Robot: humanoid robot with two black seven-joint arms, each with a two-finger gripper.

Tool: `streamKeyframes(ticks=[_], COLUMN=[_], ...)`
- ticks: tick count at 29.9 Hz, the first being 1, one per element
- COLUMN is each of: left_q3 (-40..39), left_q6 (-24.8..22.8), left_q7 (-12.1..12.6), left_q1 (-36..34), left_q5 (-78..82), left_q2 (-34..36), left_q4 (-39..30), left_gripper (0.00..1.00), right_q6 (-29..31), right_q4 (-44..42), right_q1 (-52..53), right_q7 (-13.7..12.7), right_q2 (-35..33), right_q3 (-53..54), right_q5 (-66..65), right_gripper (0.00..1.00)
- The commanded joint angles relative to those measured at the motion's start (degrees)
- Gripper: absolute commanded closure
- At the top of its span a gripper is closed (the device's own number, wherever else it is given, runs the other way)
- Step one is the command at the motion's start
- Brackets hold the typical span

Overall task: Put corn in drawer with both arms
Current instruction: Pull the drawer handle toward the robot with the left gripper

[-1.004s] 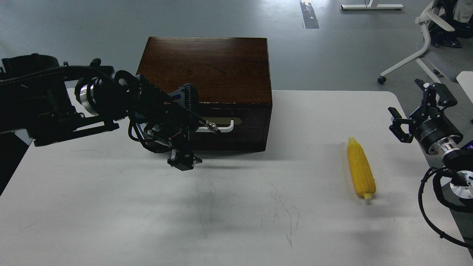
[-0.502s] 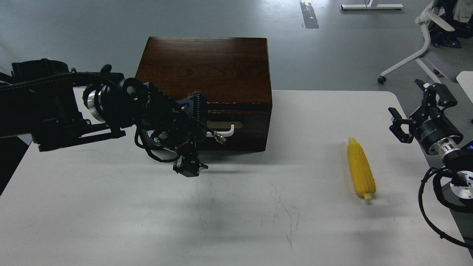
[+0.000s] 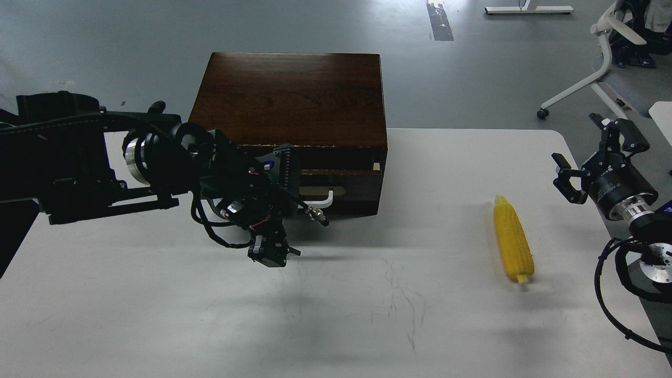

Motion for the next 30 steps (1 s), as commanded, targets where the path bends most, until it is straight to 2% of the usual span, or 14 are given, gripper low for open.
streamKeyframes(ticks=[1, 15, 30], left_q3=[-0.1, 0.0, 0.0], left_q6=[0.0, 0.0, 0.0], left_q7=[0.0, 0.0, 0.0], left_q1=[0.0, 0.3, 0.5], left_q5=[0.0, 0.0, 0.0], left_q2=[0.9, 6.3, 7.2], left_q4=[-0.7, -8.3, -11.5], left_gripper=[0.02, 0.02, 0.02], right_q6=[0.0, 0.0, 0.0], right_q4=[0.0, 0.0, 0.0], right_q1=[0.0, 0.0, 0.0], right_q7=[0.0, 0.0, 0.0], right_q2=[0.0, 0.0, 0.0], right_q3=[0.0, 0.0, 0.0], right_q5=[0.0, 0.0, 0.0], right_gripper=[0.0, 0.0, 0.0])
